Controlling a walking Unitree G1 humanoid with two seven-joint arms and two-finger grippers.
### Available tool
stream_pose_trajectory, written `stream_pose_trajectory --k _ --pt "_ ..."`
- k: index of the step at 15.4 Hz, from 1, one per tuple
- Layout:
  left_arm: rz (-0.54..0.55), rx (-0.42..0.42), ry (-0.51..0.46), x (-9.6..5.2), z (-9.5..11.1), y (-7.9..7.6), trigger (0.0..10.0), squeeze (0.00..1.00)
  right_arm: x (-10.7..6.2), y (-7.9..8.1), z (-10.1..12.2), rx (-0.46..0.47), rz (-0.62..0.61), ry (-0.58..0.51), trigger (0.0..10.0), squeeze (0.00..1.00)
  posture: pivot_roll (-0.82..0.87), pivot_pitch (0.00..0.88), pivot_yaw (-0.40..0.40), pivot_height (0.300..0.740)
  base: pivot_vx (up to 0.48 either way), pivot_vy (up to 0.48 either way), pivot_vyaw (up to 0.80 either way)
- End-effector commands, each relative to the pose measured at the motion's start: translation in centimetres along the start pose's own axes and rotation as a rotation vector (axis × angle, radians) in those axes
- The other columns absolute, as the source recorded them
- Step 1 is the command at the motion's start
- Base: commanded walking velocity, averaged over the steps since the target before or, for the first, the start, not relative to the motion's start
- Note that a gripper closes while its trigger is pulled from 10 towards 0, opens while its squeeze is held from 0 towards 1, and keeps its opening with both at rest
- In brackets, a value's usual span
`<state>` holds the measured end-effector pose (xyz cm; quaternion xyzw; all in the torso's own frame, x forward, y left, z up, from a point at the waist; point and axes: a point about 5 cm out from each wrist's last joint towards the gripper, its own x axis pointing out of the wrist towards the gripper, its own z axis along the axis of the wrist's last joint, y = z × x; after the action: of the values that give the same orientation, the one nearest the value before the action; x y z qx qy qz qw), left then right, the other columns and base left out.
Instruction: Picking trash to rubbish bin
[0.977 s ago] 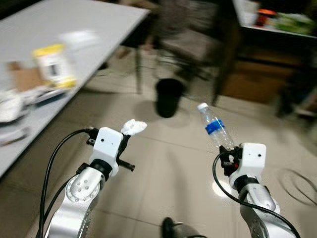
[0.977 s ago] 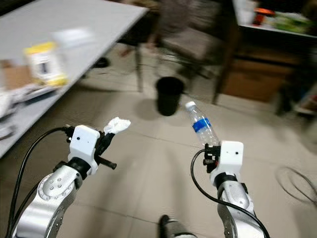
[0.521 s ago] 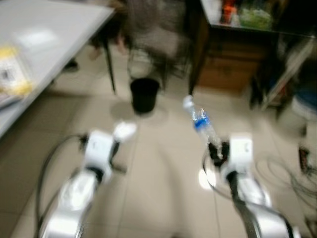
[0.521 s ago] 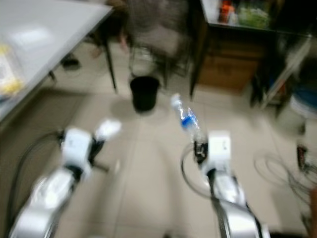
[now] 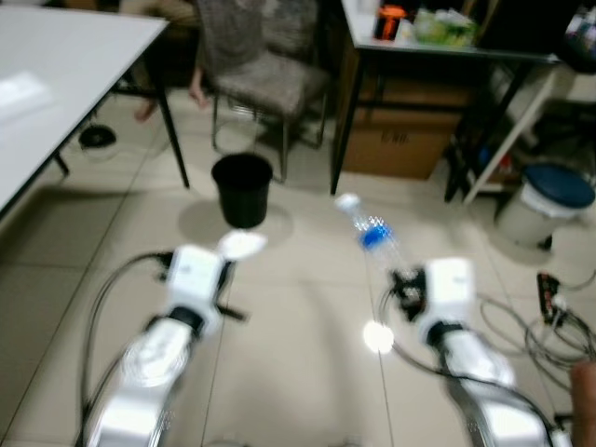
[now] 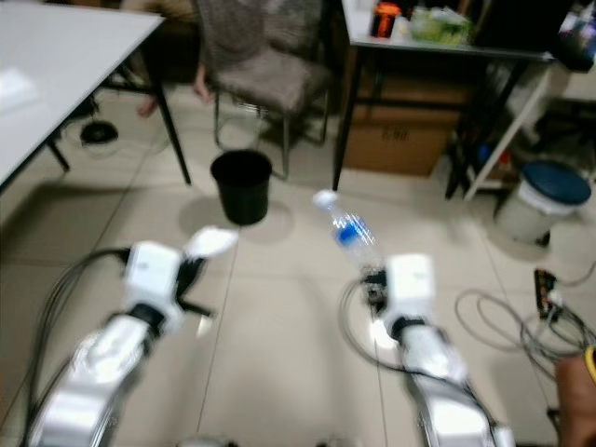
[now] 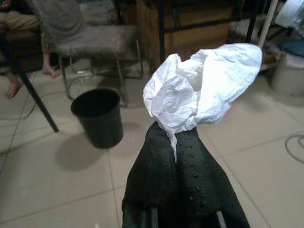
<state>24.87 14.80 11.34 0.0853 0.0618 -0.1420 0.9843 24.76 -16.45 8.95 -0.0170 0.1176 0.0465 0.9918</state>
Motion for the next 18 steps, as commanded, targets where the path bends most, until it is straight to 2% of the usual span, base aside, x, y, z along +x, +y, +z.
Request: stream_pose_trajectory --k 1,18 --pt "0.038 0.021 0.010 -0.10 -0.12 0.92 10.0 0.00 0.26 0.74 0.50 0.011 0.029 -0.024 10.0 0.00 -0.01 0.094 -0.059 0.740 0.304 0.000 0.00" --pt "0.056 -0.006 -0.009 0.49 0.11 1.21 10.0 0.00 0.91 0.94 0.63 -0.017 0.042 -0.023 10.0 0.00 -0.01 0.084 -0.057 0.740 0.398 0.000 0.00"
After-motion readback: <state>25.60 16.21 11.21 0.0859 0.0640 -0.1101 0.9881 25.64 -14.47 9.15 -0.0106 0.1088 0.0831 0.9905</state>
